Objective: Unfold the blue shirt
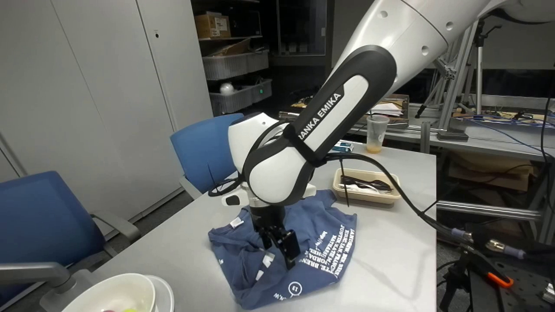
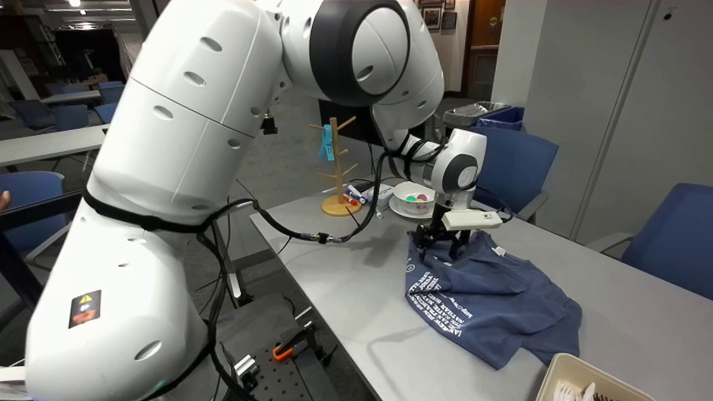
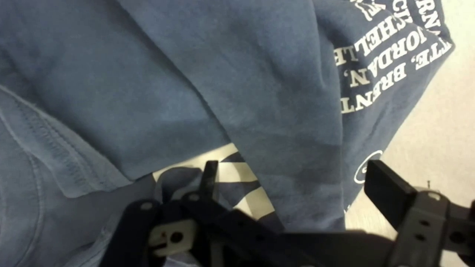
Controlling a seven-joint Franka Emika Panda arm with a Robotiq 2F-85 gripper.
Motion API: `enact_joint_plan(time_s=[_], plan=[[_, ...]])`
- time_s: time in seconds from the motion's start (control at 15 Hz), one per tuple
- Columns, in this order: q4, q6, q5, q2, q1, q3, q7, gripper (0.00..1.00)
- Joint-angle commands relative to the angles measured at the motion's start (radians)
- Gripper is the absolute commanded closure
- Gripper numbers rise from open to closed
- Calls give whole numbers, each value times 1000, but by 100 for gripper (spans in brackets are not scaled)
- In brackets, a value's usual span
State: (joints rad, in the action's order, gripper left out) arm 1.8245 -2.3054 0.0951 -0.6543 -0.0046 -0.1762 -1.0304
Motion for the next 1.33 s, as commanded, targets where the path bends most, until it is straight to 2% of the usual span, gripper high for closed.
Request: enact_joint_plan(time_s=[0.0, 0.07, 0.2, 0.47, 0.73, 0.93, 1.27], plan=[[-26, 6, -2, -27, 9, 8, 37, 16], [-27, 2, 5, -34, 10, 14, 49, 30], [-28, 4, 4, -43, 6, 16, 63, 39], [-27, 4, 6, -46, 5, 22, 89, 72], [-25, 6, 15, -32, 12, 21, 110, 99], [-30, 38, 47, -5, 33, 26, 128, 100], [-8, 65, 72, 81, 77, -16, 103, 99]])
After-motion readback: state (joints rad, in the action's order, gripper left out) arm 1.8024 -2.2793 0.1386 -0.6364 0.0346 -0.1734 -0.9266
